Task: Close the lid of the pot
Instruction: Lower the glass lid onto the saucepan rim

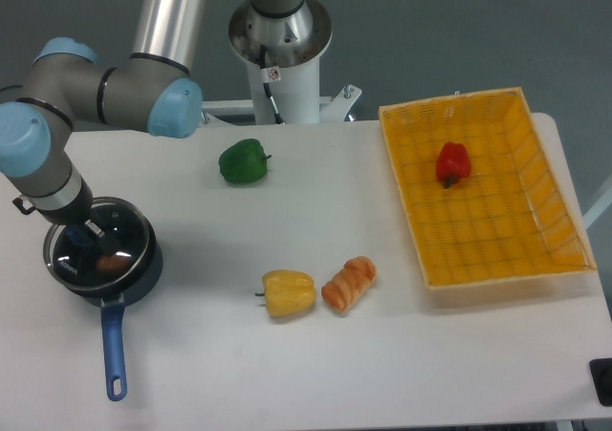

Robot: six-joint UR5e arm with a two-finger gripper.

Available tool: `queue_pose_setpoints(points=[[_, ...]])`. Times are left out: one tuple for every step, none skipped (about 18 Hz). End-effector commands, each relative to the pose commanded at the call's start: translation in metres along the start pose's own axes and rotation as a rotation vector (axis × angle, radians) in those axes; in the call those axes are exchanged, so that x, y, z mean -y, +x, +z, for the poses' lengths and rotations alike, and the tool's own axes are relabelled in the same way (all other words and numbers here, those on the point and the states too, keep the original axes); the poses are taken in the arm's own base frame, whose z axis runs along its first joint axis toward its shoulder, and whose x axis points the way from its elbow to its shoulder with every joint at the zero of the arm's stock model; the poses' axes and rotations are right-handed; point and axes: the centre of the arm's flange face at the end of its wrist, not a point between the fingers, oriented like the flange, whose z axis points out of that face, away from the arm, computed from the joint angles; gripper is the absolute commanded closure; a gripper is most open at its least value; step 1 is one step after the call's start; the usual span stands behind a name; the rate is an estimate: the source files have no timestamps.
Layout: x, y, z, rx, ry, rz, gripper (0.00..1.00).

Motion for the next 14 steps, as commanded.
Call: queue_pose_setpoints(points=[[0.0, 0.0, 0.001, -0.001, -0.001, -0.002, 0.41], [0.0, 0.0, 0.001, 0.001, -0.002, -0.002, 0.41], [0.0, 0.0, 0.002, 0.0, -0.003, -0.002, 0.41], [0.0, 0.0, 0.003, -0.002, -0.004, -0.002, 0.41], [0.0, 0.0, 0.004, -0.001, -0.006, -0.003, 0.41], [0.0, -0.001, 0.006, -0.003, -0.009, -0.004, 0.41], [0.001, -0.001, 0.008, -0.005, -0.013, -0.004, 0.41], [0.001, -0.002, 0.01, -0.006, -0.016, -0.004, 0.41], [0.002, -0.002, 0.012, -0.008, -0.018, -0.004, 0.41], [0.002, -0.001, 0.014, -0.007, -0.021, -0.004, 0.41], [0.003, -0.003, 0.016, -0.008, -0.023, -0.006, 0.41], [0.003, -0.003, 0.018, -0.01, -0.026, -0.006, 0.41], [0.004, -0.002, 0.019, -0.01, -0.028, -0.005, 0.41], [0.004, -0.002, 0.019, -0.01, -0.028, -0.005, 0.41]])
